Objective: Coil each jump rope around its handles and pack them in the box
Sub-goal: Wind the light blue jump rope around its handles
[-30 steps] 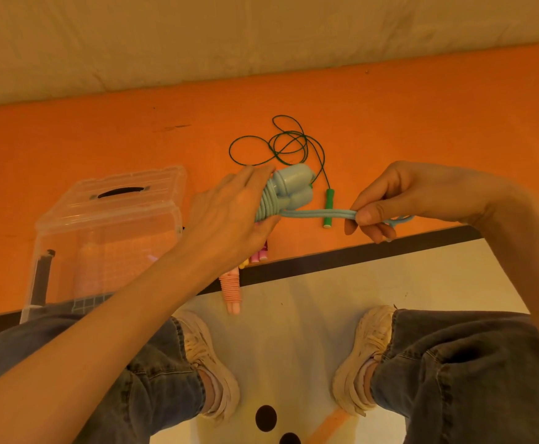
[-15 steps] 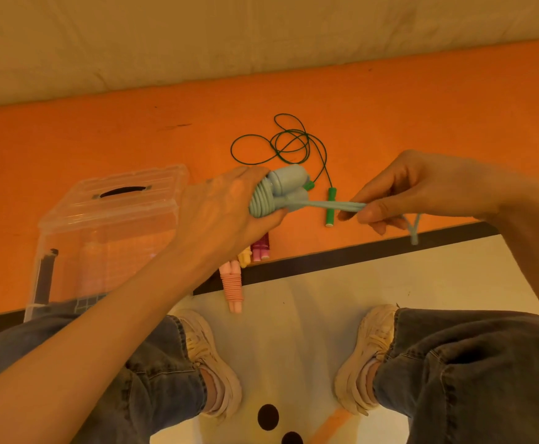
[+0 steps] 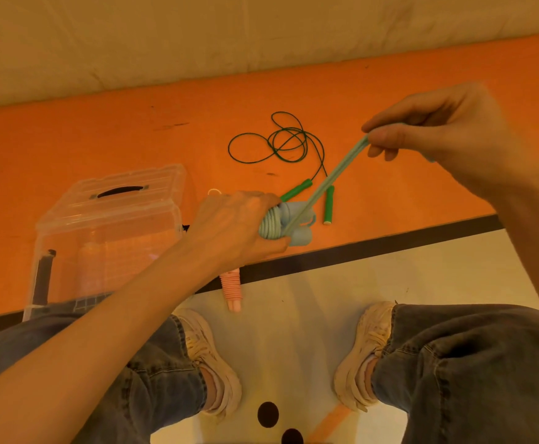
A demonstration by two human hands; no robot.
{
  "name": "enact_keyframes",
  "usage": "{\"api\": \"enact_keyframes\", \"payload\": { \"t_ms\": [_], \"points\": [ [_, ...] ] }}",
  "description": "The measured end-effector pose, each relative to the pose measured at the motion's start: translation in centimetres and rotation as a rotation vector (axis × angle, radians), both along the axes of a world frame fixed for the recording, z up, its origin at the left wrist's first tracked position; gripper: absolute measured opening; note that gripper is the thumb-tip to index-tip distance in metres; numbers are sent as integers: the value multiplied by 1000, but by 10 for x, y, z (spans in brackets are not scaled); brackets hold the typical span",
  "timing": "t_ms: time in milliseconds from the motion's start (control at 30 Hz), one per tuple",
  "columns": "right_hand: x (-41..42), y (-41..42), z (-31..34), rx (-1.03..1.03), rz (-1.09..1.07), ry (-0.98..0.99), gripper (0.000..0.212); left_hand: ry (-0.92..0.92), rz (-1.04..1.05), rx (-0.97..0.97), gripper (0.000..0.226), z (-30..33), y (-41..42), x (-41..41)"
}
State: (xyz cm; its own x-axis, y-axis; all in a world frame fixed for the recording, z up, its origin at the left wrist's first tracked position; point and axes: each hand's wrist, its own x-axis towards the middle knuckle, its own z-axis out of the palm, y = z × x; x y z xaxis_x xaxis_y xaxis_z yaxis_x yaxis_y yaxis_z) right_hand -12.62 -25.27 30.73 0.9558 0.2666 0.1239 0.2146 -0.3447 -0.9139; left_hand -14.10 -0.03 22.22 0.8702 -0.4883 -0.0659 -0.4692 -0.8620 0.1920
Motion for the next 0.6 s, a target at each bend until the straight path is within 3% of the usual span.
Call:
{"api": "enact_keyframes", "payload": {
  "t_ms": [100, 233, 600],
  "points": [
    [4, 8, -5, 58, 10, 0, 26, 41, -85, -27, 50, 1, -4, -4],
    [8, 16, -10, 70, 25, 19, 22, 119, -183, -52, 25, 8, -7, -9],
    [13, 25, -22, 27, -49, 96, 18, 133, -346, -106, 40, 12, -16, -18]
  ]
}}
